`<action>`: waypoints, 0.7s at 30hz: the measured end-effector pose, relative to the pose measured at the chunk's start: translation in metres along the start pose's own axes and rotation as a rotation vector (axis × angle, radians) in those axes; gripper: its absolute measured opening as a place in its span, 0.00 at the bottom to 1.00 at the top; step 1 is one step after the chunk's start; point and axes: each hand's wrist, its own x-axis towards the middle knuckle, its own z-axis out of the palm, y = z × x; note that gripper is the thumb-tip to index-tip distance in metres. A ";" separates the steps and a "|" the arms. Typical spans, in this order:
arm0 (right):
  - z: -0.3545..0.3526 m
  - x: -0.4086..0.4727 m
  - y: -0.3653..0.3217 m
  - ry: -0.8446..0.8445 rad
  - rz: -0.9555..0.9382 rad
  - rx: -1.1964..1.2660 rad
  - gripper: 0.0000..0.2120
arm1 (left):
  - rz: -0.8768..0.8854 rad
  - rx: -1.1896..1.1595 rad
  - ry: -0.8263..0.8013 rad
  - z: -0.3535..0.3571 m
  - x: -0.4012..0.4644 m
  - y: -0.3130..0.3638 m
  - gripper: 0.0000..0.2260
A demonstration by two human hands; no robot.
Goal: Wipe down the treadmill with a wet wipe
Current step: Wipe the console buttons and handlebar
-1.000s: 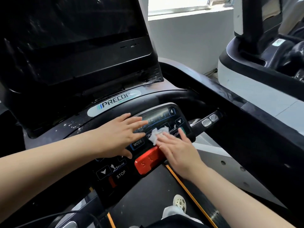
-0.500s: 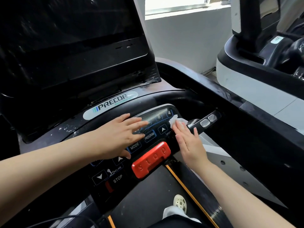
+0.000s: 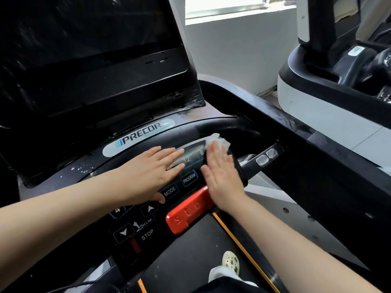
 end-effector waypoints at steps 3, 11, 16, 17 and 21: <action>0.010 -0.009 -0.025 -0.078 -0.181 -0.045 0.32 | 0.003 -0.001 -0.020 -0.001 0.001 0.000 0.42; -0.003 0.001 0.026 0.004 0.146 -0.083 0.36 | 0.016 0.003 -0.017 -0.005 0.000 0.001 0.42; 0.016 -0.043 -0.008 -0.080 -0.023 0.012 0.40 | 0.028 -0.025 -0.005 -0.007 0.002 0.001 0.43; 0.016 -0.038 -0.013 -0.094 -0.059 0.030 0.38 | 0.030 -0.029 0.001 -0.008 0.002 0.000 0.43; 0.008 -0.021 0.005 -0.035 -0.009 -0.009 0.32 | 0.039 -0.012 -0.002 -0.007 0.001 0.000 0.43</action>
